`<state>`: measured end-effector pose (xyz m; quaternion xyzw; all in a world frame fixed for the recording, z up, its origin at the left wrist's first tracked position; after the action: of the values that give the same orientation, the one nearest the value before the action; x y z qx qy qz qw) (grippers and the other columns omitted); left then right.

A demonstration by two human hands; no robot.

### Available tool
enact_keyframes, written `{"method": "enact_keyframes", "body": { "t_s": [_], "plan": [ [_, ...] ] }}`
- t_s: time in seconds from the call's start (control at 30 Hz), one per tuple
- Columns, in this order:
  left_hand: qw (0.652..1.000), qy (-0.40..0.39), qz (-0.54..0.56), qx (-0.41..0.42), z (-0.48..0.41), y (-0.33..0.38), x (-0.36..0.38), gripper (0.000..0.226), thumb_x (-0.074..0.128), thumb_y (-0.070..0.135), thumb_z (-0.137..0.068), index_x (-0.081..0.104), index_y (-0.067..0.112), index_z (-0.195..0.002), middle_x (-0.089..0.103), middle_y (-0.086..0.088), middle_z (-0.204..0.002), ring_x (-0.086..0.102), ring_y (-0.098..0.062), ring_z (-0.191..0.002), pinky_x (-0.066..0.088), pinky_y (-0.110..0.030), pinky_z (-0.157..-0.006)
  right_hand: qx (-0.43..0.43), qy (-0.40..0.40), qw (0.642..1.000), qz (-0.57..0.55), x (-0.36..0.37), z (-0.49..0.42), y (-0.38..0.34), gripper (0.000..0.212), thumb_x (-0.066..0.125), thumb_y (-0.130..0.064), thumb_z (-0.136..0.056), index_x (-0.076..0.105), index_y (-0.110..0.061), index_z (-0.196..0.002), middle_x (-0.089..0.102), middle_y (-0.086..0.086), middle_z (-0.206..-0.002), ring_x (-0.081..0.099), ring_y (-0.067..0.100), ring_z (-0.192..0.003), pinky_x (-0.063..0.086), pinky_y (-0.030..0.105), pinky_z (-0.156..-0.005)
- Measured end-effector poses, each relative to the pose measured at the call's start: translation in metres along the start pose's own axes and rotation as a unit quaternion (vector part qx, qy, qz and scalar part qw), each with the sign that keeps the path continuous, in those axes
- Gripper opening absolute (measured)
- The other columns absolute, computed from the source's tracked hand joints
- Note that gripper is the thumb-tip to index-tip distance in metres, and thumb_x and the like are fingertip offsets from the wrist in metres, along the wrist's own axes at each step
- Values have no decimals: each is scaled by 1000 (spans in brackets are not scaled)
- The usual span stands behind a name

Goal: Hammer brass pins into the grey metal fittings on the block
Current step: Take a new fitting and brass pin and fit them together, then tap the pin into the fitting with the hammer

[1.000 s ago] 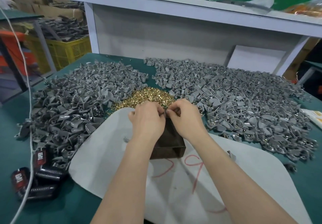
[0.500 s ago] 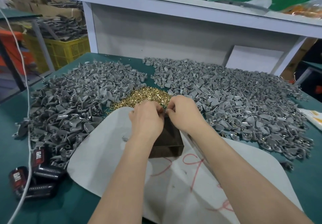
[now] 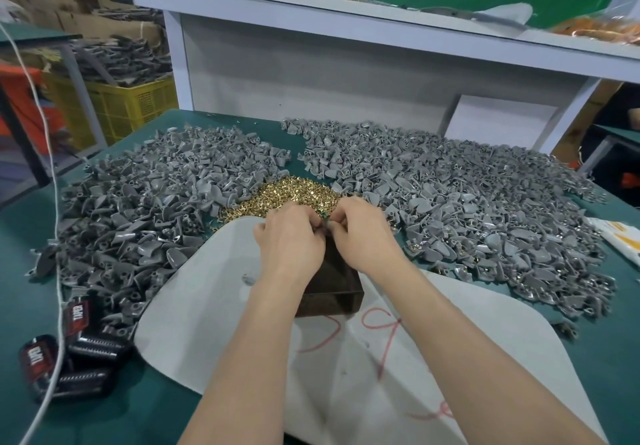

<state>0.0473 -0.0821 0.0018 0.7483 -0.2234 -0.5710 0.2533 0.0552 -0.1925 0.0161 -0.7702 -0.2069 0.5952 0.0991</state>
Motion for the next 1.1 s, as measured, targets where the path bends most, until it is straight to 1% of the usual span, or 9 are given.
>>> {"method": "enact_keyframes", "body": {
  "t_s": [0.33, 0.47, 0.53, 0.6, 0.7, 0.83, 0.93, 1.03, 1.1],
  "plan": [
    [1000, -1, 8, -3, -1, -1, 0, 9, 61, 25, -90, 70, 25, -92, 62, 3, -106, 52, -23, -109, 34, -38, -91, 22, -2, 999, -24, 4, 1, 5, 6, 55, -16, -91, 57, -15, -86, 54, 3, -98, 52, 21, -90, 38, 29, -76],
    [1000, -7, 10, -2, 0, -1, 0, 6, 62, 24, -90, 67, 27, -88, 63, 4, -106, 52, -23, -109, 35, -38, -90, 74, -4, 994, -77, -12, 5, 30, 19, 58, -26, -92, 61, -17, -108, 60, -1, -104, 56, 16, -95, 44, 28, -85],
    [1000, -11, 16, -5, 0, -2, 0, 6, 63, 23, -90, 67, 26, -87, 64, 4, -105, 53, -22, -108, 36, -38, -91, 124, -54, 991, 7, -14, 14, 54, 23, 59, -35, -90, 54, -16, -101, 57, -3, -89, 55, 19, -86, 46, 32, -77],
    [1000, -16, 19, -8, -1, -3, 1, 6, 63, 23, -90, 68, 25, -89, 65, 4, -106, 53, -22, -109, 37, -39, -92, 150, -159, 968, 128, 3, 27, 68, 24, 59, -34, -89, 48, -13, -86, 54, 0, -78, 56, 23, -79, 46, 32, -69],
    [999, -25, 19, -7, 0, -4, 2, 7, 62, 24, -90, 69, 24, -92, 65, 3, -106, 53, -22, -109, 37, -41, -93, 146, -192, 963, 123, 17, 29, 68, 19, 53, -22, -91, 49, -9, -78, 54, 6, -76, 55, 27, -76, 41, 29, -63],
    [999, -30, 14, -10, 0, -3, 3, 7, 62, 24, -90, 69, 25, -93, 65, 2, -107, 53, -22, -110, 38, -41, -93, 170, -103, 980, -2, -15, 23, 73, 16, 52, -18, -92, 53, -6, -102, 61, 12, -94, 64, 25, -75, 52, 36, -65],
    [999, -28, 20, -13, 0, -4, 3, 7, 63, 24, -90, 69, 24, -92, 66, 2, -105, 54, -23, -108, 38, -40, -91, 101, -8, 994, -33, -51, 25, 58, 26, 49, -25, -95, 50, -20, -121, 64, 2, -91, 62, 14, -65, 50, 33, -58],
    [999, -25, 29, -14, 1, -4, 2, 8, 63, 21, -89, 71, 24, -88, 69, 3, -101, 56, -24, -107, 41, -38, -89, -29, 150, 987, -56, -92, 50, 20, 45, 49, -24, -97, 40, -39, -139, 60, -18, -113, 61, 1, -85, 51, 27, -80],
    [999, -22, 43, -16, 0, -4, 1, 9, 64, 20, -88, 72, 24, -84, 70, 3, -96, 58, -24, -104, 44, -39, -90, -67, 152, 986, -22, -88, 64, 5, 49, 49, -23, -97, 36, -46, -138, 58, -19, -123, 60, 3, -97, 50, 28, -90]
  ]
}}
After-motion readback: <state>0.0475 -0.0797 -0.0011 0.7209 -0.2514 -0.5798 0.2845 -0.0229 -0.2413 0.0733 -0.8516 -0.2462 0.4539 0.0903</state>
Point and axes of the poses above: each hand's wrist, its own z-axis away from the middle knuckle, its own x-axis out of the palm, y = z × x, the point moved 10 cm from there along -z, towards the middle knuckle
